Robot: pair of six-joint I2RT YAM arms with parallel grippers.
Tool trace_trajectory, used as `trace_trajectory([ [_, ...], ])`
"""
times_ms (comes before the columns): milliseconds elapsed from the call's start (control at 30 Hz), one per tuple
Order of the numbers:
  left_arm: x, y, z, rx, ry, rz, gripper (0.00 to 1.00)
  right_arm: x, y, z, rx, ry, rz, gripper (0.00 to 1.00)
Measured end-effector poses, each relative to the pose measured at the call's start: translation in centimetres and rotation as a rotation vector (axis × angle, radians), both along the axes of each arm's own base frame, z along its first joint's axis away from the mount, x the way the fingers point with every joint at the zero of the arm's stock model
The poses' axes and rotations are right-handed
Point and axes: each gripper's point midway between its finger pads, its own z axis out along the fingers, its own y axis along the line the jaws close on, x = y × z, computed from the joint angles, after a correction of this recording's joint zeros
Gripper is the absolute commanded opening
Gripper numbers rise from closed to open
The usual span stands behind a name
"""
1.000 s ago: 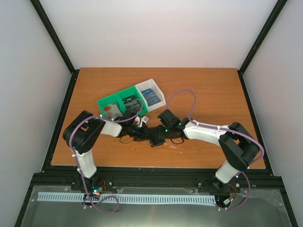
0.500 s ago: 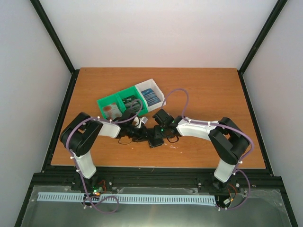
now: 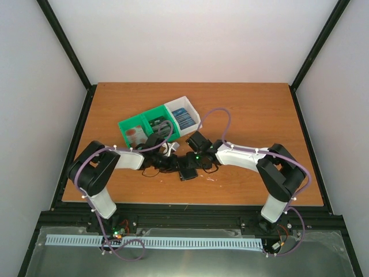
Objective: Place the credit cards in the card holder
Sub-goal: Open the card holder at the center of the board.
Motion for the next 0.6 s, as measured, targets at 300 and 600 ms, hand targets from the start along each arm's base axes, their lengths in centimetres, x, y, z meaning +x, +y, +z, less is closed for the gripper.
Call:
trace_trajectory([
  [300,0.2,0.3,1.2,0.015,-0.04,0.018,0.01,-0.7,-0.5,0.7,-0.018,-0.03,0.005,0.45],
  [600,0.6,0.4,1.8,0.034,-0.077,0.038,0.01,-1.2,-6.5,0.3,-0.282,-0.071,-0.097,0.3],
])
